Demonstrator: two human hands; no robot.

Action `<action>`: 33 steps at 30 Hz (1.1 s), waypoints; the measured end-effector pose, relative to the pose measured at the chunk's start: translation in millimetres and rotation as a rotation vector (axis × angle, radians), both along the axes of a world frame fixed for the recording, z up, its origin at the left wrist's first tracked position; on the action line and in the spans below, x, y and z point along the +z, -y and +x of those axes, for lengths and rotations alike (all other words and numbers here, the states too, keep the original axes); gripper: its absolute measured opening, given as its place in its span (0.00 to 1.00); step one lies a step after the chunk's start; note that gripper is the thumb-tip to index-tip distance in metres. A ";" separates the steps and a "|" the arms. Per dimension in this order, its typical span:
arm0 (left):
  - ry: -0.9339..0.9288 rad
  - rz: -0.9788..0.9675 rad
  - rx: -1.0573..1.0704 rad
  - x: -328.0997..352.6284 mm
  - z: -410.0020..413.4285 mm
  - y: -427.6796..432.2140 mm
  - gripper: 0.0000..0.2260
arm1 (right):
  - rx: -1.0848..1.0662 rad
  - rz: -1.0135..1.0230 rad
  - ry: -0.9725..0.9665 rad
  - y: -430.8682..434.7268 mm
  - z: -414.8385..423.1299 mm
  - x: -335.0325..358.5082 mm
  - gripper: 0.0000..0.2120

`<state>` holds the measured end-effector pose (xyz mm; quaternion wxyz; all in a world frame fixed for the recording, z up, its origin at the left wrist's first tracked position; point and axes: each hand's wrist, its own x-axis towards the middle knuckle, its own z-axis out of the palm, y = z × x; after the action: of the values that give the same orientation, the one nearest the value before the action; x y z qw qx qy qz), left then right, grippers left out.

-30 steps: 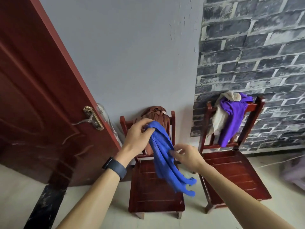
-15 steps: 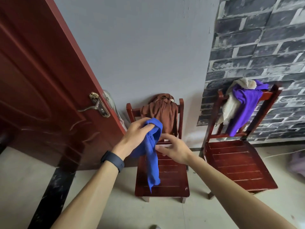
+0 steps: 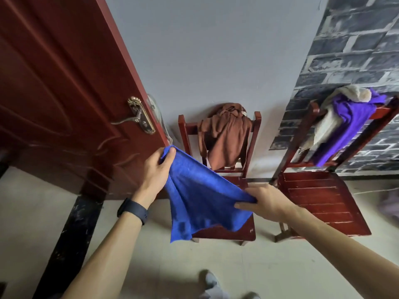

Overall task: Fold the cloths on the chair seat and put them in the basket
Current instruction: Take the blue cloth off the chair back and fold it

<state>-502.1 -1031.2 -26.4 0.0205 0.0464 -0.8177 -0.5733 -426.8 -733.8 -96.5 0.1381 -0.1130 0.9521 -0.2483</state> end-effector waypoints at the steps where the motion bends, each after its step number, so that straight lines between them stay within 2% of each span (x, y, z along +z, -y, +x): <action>1: -0.007 0.005 0.016 -3.7 -0.2 4.2 0.11 | 0.006 0.033 -0.006 -5.1 2.4 -4.6 0.22; 3: -0.013 -0.018 -0.001 -9.3 -3.7 11.4 0.08 | -0.088 0.049 -0.066 -15.4 1.8 -7.1 0.17; 6: -0.025 -0.039 -0.013 -13.9 -21.5 20.5 0.07 | -0.281 0.040 -0.175 -27.6 -16.8 4.3 0.10; 10: -0.037 -0.063 0.025 -10.6 -59.9 24.8 0.04 | -0.424 0.042 -0.230 -35.1 -51.8 32.9 0.09; 14: -0.072 -0.085 0.062 0.6 -87.2 21.8 0.05 | -0.495 0.056 -0.337 -36.9 -73.5 60.0 0.11; 22: -0.116 0.016 0.040 28.4 -88.7 21.1 0.03 | -0.567 0.061 -0.508 -39.3 -74.6 100.4 0.13; 25: -0.128 0.030 0.030 27.4 -74.7 23.7 0.04 | -0.560 0.069 -0.519 -38.3 -62.1 102.8 0.13; 30: -0.055 -0.017 0.055 -4.3 -24.4 34.1 0.07 | -0.523 0.049 -0.473 -35.1 -20.5 71.1 0.12; 33: 0.011 -0.071 0.058 -35.6 21.7 37.8 0.07 | -0.476 0.050 -0.383 -34.3 11.2 32.0 0.11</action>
<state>-480.4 -1068.9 -62.0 0.0341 0.0725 -0.8359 -0.5429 -415.6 -699.5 -64.5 -0.1033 0.0718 0.9664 -0.2241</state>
